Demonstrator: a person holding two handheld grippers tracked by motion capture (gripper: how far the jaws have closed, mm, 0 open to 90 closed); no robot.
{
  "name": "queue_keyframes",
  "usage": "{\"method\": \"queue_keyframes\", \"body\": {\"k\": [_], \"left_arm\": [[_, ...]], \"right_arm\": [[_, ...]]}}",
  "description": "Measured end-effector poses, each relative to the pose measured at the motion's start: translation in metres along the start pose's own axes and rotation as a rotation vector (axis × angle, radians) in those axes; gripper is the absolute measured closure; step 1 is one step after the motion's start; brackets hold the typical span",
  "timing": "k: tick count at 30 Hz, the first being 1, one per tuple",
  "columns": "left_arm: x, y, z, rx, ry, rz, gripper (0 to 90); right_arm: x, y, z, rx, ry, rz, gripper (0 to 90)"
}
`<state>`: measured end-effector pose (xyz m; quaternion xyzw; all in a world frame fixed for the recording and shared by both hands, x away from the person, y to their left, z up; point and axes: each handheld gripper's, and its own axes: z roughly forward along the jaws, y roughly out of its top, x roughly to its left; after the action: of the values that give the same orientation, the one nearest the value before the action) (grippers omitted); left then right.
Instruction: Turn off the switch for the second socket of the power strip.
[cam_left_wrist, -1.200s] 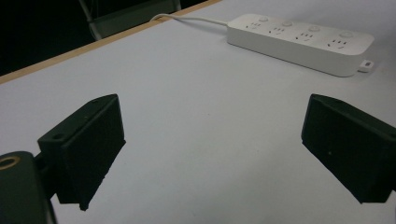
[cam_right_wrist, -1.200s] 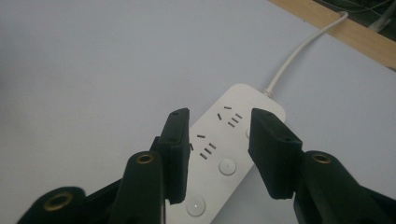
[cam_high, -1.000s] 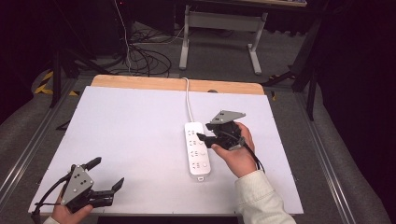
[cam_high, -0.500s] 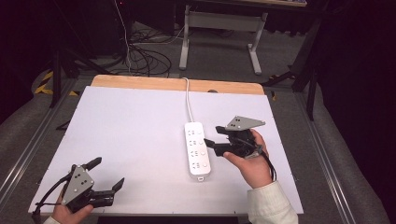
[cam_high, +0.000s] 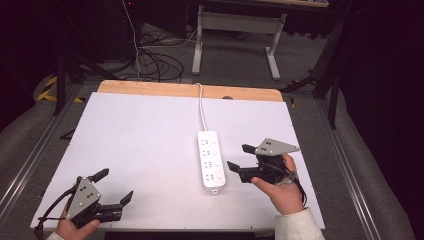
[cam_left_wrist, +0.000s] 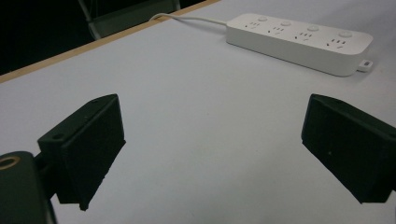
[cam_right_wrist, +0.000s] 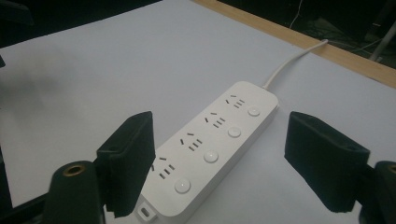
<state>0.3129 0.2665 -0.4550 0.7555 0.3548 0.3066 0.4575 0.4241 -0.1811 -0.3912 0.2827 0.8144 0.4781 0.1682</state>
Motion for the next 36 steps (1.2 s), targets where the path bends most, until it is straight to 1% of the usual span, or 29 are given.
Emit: {"method": "queue_keyframes", "body": {"k": [3, 6, 7, 10, 13, 16, 18, 20, 25, 27, 29, 31, 36], "left_arm": [[0.0, 0.0, 0.0, 0.001, -0.003, 0.006, 6.8], [0.0, 0.0, 0.0, 0.0, -0.007, 0.001, 6.8], [0.001, 0.0, 0.0, 0.0, -0.007, 0.004, 6.8], [0.001, 0.0, 0.0, -0.001, -0.009, 0.002, 6.8], [0.001, 0.0, -0.001, -0.001, -0.018, -0.005, 6.8], [0.004, 0.001, -0.002, -0.01, -0.042, -0.031, 6.7], [0.005, 0.001, -0.002, -0.002, -0.044, -0.04, 6.7], [0.005, 0.001, -0.001, 0.0, -0.041, -0.051, 6.7], [0.002, 0.001, 0.0, 0.008, -0.026, -0.003, 6.3], [0.001, 0.001, 0.0, 0.01, -0.026, 0.004, 6.1], [0.001, 0.001, -0.001, 0.005, -0.028, 0.0, 6.1], [0.002, 0.001, 0.0, 0.005, -0.028, 0.002, 6.1], [0.0, 0.0, 0.003, 0.018, -0.025, 0.017, 6.1]], "right_arm": [[-0.003, -0.011, -0.006, -0.025, 0.006, 0.007, 21.2], [-0.005, -0.022, -0.011, -0.045, 0.026, -0.01, 17.2], [-0.006, -0.025, -0.012, -0.052, 0.034, -0.003, 16.7], [-0.009, -0.037, -0.014, -0.061, 0.04, 0.012, 15.5], [-0.01, -0.048, -0.014, -0.058, 0.043, 0.032, 14.5], [-0.012, -0.059, -0.014, -0.057, 0.033, 0.055, 14.4], [-0.013, -0.066, -0.013, -0.055, 0.033, 0.086, 14.5], [-0.013, -0.073, -0.012, -0.055, 0.028, 0.094, 14.5], [-0.015, -0.089, -0.011, -0.051, 0.015, 0.087, 14.4], [-0.015, -0.095, -0.01, -0.043, 0.01, 0.085, 14.4], [-0.015, -0.101, -0.011, -0.041, 0.007, 0.084, 14.4], [-0.016, -0.106, -0.012, -0.034, 0.001, 0.072, 14.3], [-0.015, -0.117, -0.01, -0.012, -0.01, 0.079, 14.3]]}}
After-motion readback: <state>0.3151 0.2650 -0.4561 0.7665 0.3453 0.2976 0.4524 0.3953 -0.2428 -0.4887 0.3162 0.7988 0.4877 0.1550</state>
